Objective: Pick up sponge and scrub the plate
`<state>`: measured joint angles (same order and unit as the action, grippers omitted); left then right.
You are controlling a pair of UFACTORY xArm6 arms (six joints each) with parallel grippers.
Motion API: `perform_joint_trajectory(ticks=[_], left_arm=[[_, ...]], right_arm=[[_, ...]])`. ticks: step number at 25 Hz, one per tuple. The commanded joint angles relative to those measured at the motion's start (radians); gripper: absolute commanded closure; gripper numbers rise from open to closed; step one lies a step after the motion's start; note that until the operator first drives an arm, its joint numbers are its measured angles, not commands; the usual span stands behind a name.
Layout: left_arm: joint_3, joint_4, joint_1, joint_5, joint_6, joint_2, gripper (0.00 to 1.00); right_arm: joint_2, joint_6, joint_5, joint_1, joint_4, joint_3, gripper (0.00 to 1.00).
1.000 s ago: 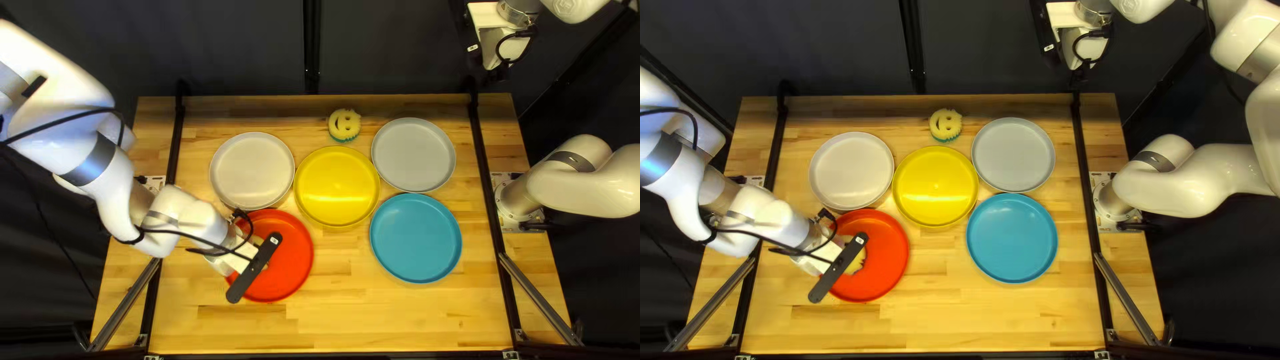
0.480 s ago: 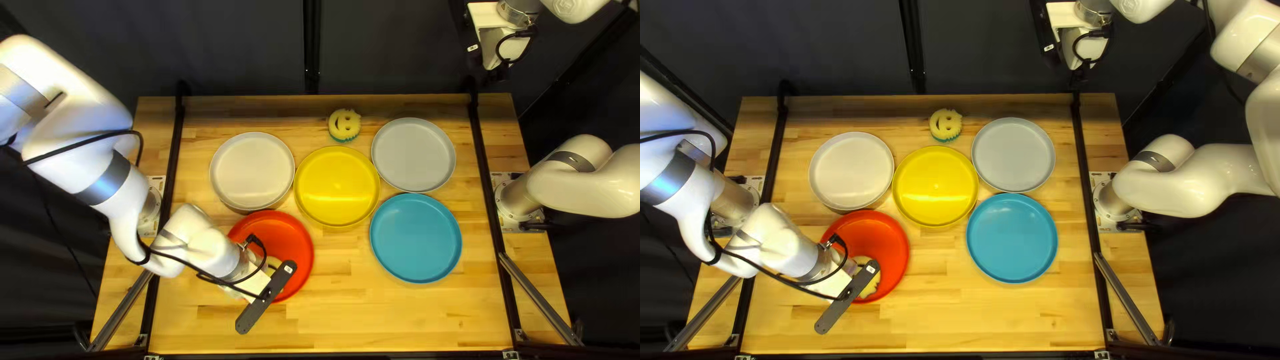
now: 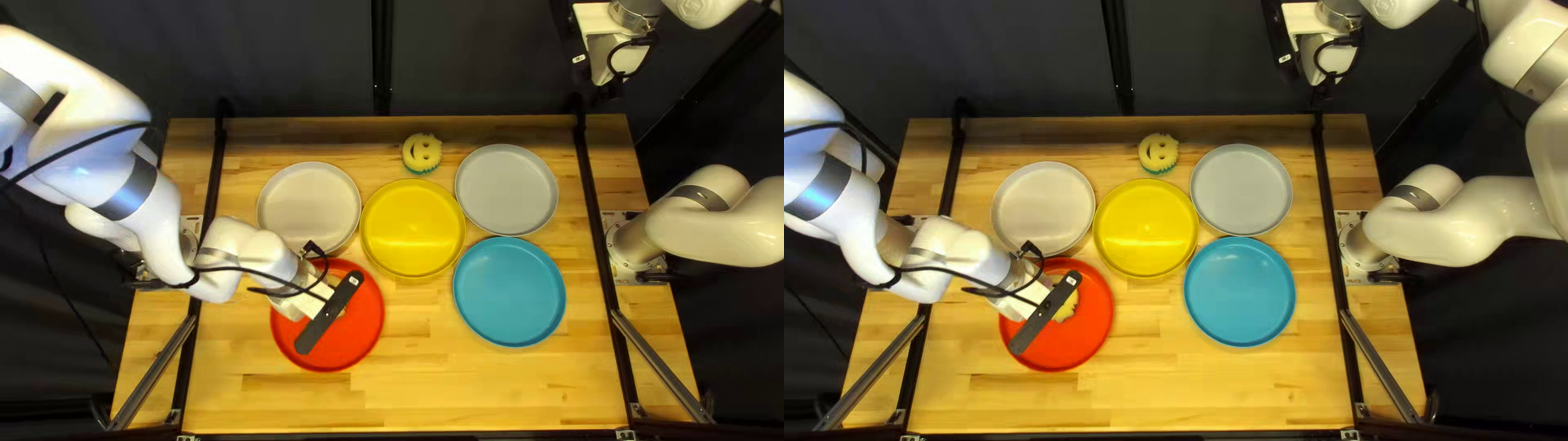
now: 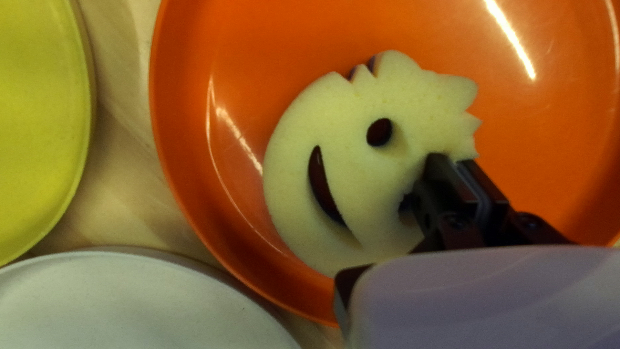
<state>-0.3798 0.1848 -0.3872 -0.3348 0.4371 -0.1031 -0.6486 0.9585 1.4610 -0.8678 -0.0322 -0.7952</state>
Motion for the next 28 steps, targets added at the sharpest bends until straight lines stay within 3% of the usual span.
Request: perform_joint_trajectory(ticks=[1, 8, 13, 28], left_arm=[[-0.043, -0.024, -0.045, 0.008, -0.057, 0.038, 1.00], [-0.176, -0.107, -0.133, 0.031, -0.183, 0.157, 1.00], [-0.218, -0.147, -0.161, 0.040, -0.226, 0.190, 1.00], [-0.052, 0.004, 0.020, -0.004, 0.057, 0.032, 1.00]], right_arm=[[0.000, 0.000, 0.000, 0.000, 0.000, 0.000, 0.00], [0.000, 0.000, 0.000, 0.000, 0.000, 0.000, 0.00], [0.000, 0.000, 0.000, 0.000, 0.000, 0.000, 0.00], [0.000, 0.000, 0.000, 0.000, 0.000, 0.000, 0.00]])
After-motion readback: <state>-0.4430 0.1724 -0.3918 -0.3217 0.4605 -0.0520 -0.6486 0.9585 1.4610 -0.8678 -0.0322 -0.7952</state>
